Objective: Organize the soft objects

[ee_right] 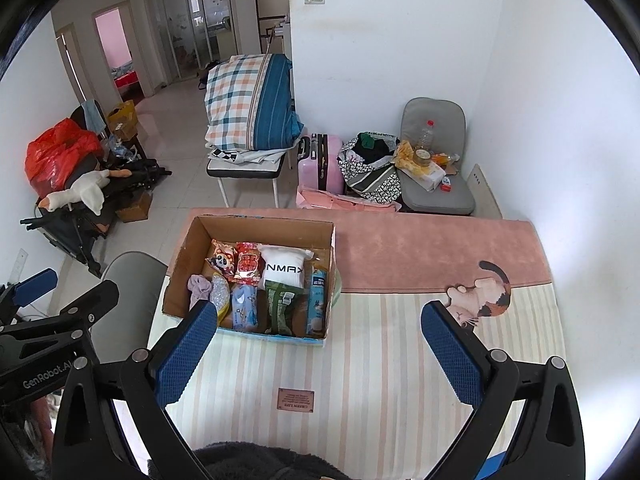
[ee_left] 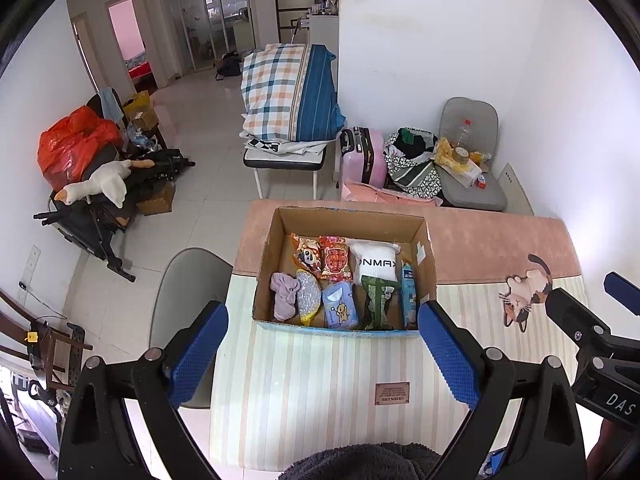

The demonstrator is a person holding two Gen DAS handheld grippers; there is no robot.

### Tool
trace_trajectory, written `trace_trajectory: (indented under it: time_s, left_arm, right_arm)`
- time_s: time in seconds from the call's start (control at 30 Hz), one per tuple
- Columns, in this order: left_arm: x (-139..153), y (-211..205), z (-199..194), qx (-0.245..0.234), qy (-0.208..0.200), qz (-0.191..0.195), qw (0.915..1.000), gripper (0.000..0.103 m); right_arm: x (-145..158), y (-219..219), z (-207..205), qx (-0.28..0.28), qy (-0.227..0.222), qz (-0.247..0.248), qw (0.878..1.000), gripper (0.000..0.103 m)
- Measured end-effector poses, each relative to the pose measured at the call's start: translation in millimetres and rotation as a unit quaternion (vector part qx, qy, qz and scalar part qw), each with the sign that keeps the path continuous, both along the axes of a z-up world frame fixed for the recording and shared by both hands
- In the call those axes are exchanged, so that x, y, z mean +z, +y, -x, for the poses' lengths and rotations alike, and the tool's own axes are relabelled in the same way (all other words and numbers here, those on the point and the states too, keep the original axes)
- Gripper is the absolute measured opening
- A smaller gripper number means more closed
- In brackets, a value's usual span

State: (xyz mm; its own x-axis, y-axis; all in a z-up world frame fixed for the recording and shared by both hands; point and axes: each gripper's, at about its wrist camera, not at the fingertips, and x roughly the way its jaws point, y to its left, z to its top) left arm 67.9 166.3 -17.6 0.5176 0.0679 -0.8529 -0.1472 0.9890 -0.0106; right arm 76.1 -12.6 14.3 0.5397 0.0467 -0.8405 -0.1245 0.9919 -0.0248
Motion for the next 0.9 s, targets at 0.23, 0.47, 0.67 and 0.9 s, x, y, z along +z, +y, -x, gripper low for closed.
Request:
trace_trajectory:
  time_s: [0.23, 0.47, 0.67, 0.9]
  left_arm:
    - [-2.0, 1.5, 0.1, 0.001, 0.004, 0.001, 1.0000, 0.097]
    - [-3.2, 3.7, -0.5, 0.001, 0.004, 0.001, 1.0000, 0.097]
    - [-3.2, 5.4, -1.2, 0.000, 0.004, 0.000, 1.0000, 0.097]
    - [-2.7, 4.3, -0.9, 0.002, 0.003, 0.000, 1.0000, 0.097]
  right_arm:
    - [-5.5, -2.4, -1.8, 0.002, 0.004, 0.004, 1.000, 0.103]
    - [-8.9, -2.8, -1.8, 0.002, 0.004, 0.005, 1.000, 0.103]
    - [-8.9, -0.7, -2.0, 0.002, 0.002, 0.008, 1.000, 0.103]
    - [-9.3, -1.1, -2.5, 0.002, 0.002, 0.008, 1.000, 0.103]
